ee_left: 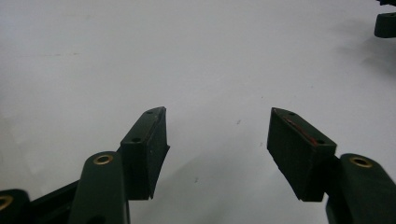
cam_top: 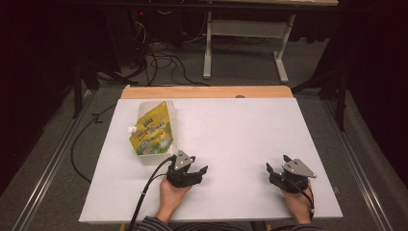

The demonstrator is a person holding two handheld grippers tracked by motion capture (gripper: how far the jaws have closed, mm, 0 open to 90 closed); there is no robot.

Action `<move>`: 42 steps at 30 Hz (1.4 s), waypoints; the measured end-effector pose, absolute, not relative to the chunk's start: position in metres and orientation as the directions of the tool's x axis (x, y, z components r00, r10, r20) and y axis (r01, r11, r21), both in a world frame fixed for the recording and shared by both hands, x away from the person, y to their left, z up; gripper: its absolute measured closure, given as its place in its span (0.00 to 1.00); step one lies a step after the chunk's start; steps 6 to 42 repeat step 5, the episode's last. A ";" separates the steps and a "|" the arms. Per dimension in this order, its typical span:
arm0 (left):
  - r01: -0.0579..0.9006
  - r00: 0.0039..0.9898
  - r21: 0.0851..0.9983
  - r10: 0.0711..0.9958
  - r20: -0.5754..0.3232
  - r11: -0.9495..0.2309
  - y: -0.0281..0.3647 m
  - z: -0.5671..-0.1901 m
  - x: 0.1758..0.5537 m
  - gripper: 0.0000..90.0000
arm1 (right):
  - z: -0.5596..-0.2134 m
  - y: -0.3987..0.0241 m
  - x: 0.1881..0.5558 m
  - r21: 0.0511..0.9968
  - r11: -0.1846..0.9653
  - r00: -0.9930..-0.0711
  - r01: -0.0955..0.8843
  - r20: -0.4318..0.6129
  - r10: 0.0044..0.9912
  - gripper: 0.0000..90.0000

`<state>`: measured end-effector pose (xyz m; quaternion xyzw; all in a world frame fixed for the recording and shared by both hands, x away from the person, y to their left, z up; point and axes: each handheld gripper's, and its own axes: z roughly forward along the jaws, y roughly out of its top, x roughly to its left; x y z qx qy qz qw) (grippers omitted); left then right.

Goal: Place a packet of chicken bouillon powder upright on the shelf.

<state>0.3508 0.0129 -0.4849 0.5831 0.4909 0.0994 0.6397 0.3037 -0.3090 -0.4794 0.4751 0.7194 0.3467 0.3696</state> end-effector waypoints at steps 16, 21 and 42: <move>0.435 0.501 0.850 0.705 -0.503 0.297 0.012 -0.485 0.350 0.42 | -0.479 -0.309 0.304 0.851 0.306 -0.273 0.427 -0.201 0.941 0.35; 0.435 0.501 0.850 0.705 -0.503 0.297 0.012 -0.485 0.350 0.42 | -0.479 -0.309 0.304 0.851 0.306 -0.273 0.427 -0.201 0.941 0.35; 0.435 0.501 0.850 0.705 -0.503 0.297 0.012 -0.485 0.350 0.42 | -0.479 -0.309 0.304 0.851 0.306 -0.273 0.427 -0.201 0.941 0.35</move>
